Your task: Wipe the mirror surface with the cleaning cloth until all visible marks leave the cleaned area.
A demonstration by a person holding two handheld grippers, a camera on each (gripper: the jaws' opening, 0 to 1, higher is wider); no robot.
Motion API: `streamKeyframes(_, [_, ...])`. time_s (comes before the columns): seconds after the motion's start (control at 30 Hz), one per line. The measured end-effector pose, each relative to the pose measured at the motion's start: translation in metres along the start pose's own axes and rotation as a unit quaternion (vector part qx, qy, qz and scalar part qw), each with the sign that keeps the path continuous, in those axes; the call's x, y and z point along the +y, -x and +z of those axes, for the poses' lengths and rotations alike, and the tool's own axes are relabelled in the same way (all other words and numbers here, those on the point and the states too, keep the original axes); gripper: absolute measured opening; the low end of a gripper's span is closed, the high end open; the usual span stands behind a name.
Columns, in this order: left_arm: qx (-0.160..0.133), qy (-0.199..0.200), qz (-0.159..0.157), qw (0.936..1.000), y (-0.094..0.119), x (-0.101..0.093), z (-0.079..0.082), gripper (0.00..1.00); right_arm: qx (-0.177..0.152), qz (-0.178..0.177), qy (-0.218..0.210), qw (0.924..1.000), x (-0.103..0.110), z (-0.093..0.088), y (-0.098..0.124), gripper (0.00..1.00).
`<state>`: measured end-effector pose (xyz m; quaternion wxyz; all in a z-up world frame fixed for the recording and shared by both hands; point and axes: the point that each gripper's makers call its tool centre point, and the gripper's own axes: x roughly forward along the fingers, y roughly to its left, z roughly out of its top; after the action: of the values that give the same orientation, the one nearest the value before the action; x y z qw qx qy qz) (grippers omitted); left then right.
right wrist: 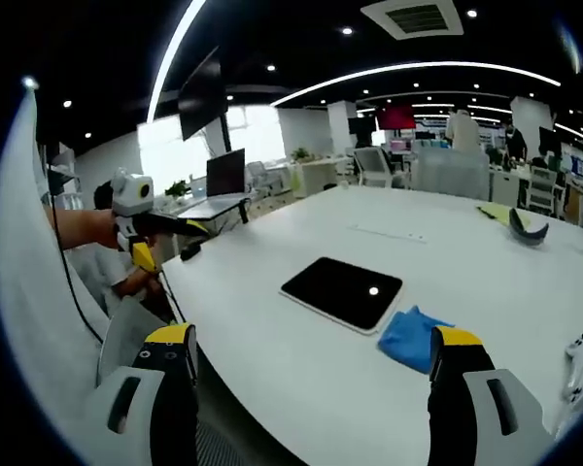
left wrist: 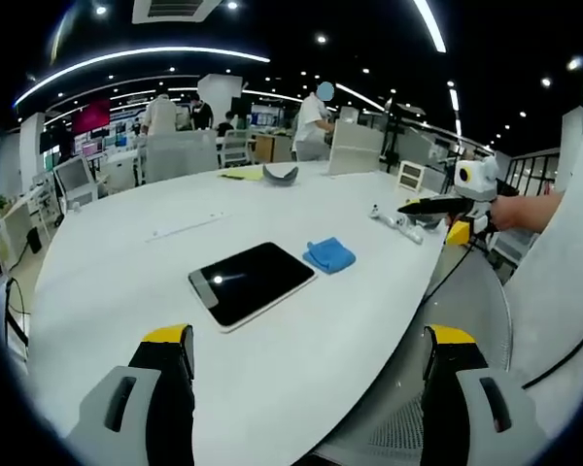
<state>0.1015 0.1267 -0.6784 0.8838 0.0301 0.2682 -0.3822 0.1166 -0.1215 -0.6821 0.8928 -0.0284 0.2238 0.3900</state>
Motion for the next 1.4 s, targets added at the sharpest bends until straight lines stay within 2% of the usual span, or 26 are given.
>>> streamKeyframes(0.17, [-0.003,0.007,0.003,1.0,0.002,0.0,0.004,0.98,-0.004,-0.002,-0.007,1.0,-0.006,-0.005,0.001,1.0])
streamKeyframes(0.27, [-0.007,0.007,0.005,0.9999,0.005,0.0,0.005,0.99,0.004,-0.004,0.008,1.0,-0.005,-0.008,0.0,1.0])
streamKeyframes(0.53, [-0.006,0.015,0.007,0.9998,0.01,-0.003,0.003,0.98,-0.009,0.002,-0.006,0.9999,-0.002,-0.004,-0.003,1.0])
streamKeyframes(0.73, [0.009,0.035,0.016,0.9992,0.011,0.001,-0.003,0.99,-0.012,0.002,-0.009,0.9999,-0.002,-0.003,-0.003,1.0])
streamKeyframes(0.77, [0.011,0.038,0.017,0.9991,0.011,0.001,-0.004,0.99,-0.017,0.006,-0.02,0.9996,0.0,-0.001,-0.003,1.0])
streamKeyframes(0.83, [0.009,0.036,0.015,0.9992,0.011,0.0,-0.003,0.99,-0.04,0.006,-0.047,0.9981,0.0,0.009,0.0,1.0])
streamKeyframes(0.87, [0.008,0.035,0.013,0.9993,0.011,-0.001,-0.003,0.99,-0.044,0.002,-0.043,0.9981,-0.002,0.012,0.001,1.0])
streamKeyframes(1.27, [-0.001,0.026,0.005,0.9996,0.009,-0.002,0.004,0.99,-0.034,-0.008,-0.039,0.9986,-0.005,0.007,0.003,1.0])
streamKeyframes(1.33, [-0.004,0.022,0.004,0.9997,0.009,-0.002,0.005,0.99,-0.051,-0.005,-0.063,0.9967,-0.004,0.012,0.003,0.99])
streamKeyframes(1.4, [-0.008,0.02,0.005,0.9998,0.01,0.0,0.007,0.99,-0.046,-0.009,-0.057,0.9973,-0.005,0.011,0.003,0.99])
